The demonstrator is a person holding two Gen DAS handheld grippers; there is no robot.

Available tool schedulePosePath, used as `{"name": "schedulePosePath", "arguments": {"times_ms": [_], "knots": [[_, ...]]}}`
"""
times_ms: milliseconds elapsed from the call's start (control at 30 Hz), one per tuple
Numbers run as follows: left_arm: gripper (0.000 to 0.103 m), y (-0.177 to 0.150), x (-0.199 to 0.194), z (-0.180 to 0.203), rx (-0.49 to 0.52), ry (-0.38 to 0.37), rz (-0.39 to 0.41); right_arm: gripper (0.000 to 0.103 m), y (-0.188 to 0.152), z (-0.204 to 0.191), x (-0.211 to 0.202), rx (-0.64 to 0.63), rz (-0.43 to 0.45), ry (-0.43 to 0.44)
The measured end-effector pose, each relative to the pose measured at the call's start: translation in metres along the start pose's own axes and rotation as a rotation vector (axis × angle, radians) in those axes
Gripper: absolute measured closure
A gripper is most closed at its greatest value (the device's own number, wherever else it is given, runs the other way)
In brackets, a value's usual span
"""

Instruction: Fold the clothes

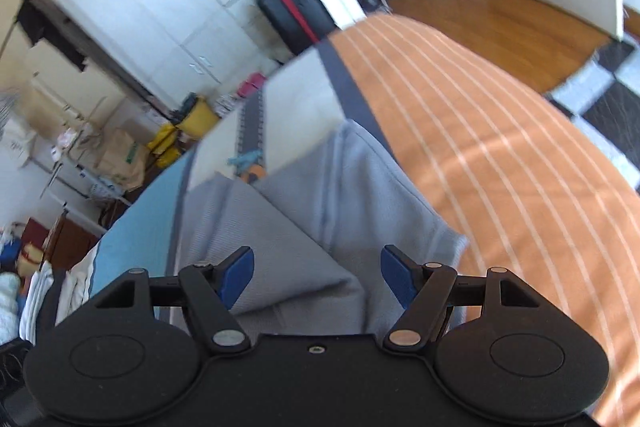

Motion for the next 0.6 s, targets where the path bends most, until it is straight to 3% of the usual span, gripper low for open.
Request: {"name": "schedulePosePath", "arguments": {"times_ms": [100,200,400,467,533,600], "knots": [[0.048,-0.001,-0.001,-0.053,-0.096,0.113,-0.021,0.028,-0.006,-0.021,0.01,-0.115,-0.045,0.003],[0.05,-0.013,0.007,-0.089,-0.142,0.206,-0.062,0.028,-0.019,-0.041,0.029,-0.241,-0.144,-0.052],[0.049,-0.016,0.022,-0.079,-0.04,0.297,-0.107,0.028,-0.049,-0.048,0.086,-0.404,-0.415,-0.266],[0.048,-0.019,0.027,-0.077,-0.02,0.318,-0.115,0.045,-0.056,-0.045,0.098,-0.447,-0.447,-0.339],[0.048,-0.019,0.029,-0.077,-0.023,0.317,-0.114,0.077,-0.054,-0.046,0.099,-0.481,-0.422,-0.384],[0.048,-0.018,0.03,-0.079,-0.032,0.315,-0.112,0.087,-0.043,-0.041,0.086,-0.425,-0.353,-0.373]]}}
Point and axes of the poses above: each gripper's, at about its wrist camera, not at the fingertips, and x roughly the way its jaws point, z to its right, y to its top, the point moved 1 cm from there along x, roughly the way its jaws point, and after that the axes turned 14 degrees about y, right-handed, at the moved point
